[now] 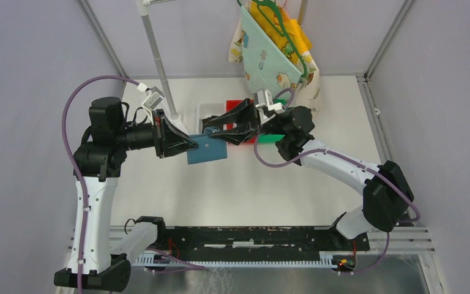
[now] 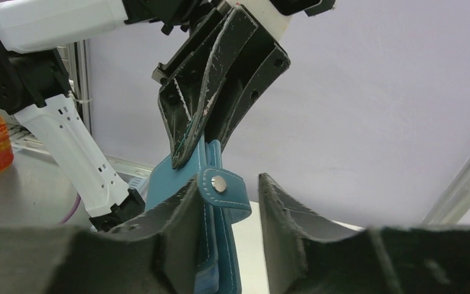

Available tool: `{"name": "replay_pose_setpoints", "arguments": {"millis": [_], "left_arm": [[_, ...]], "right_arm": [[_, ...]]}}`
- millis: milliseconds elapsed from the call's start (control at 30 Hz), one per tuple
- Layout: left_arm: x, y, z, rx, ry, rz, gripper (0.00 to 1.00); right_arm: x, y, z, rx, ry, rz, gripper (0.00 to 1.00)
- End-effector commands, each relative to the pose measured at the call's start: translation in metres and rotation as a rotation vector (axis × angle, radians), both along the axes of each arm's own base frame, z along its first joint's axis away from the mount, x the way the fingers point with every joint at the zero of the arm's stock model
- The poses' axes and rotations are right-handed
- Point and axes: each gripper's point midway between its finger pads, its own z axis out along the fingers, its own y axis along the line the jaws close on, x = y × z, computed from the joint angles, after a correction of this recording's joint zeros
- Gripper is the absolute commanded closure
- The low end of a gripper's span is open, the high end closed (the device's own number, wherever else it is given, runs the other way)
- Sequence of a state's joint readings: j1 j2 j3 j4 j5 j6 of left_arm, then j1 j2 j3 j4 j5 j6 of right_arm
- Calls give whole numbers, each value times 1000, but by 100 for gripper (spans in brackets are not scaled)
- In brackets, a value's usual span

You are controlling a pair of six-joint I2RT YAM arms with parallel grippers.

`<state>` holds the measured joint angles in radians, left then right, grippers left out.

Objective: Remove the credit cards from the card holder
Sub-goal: Open the card holder at the center of the board.

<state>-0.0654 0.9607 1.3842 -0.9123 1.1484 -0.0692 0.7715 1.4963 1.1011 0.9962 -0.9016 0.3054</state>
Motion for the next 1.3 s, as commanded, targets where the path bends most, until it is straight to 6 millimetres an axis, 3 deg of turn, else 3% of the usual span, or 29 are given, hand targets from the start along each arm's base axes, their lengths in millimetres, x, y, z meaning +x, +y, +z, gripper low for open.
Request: {"name": "replay_pose_setpoints", "arguments": {"millis": [0,133,267,300,400,467,600,900,1100,1200,1267], "left_arm": [[-14,-3,19,-21,-98,-60,98],[-16,-3,20,-21,-108,-61,98],[-12,-1,15,-3,-124,-44,95],[-10,0,12,6,-125,-31,84],[-4,3,1,38,-145,-6,65],[-2,4,-7,51,-138,5,42],[-1,5,-25,61,-96,10,26],[1,11,-51,109,-117,45,22],[-11,8,-40,79,-170,22,20],[-8,10,-30,73,-225,61,29],[-4,11,-25,70,-252,86,43]], "right_arm": [[-16,-5,32,79,-14,91,62],[-14,-1,29,54,20,109,76],[-14,-1,33,51,33,111,97],[-13,-1,35,50,36,105,99],[-5,1,41,39,61,64,100],[-4,0,43,44,71,45,100],[-9,-6,51,63,73,11,100],[-13,-7,75,80,64,-72,100],[-13,8,81,34,49,-181,100],[-19,14,83,29,56,-175,100],[-23,17,84,24,59,-162,100]]}}
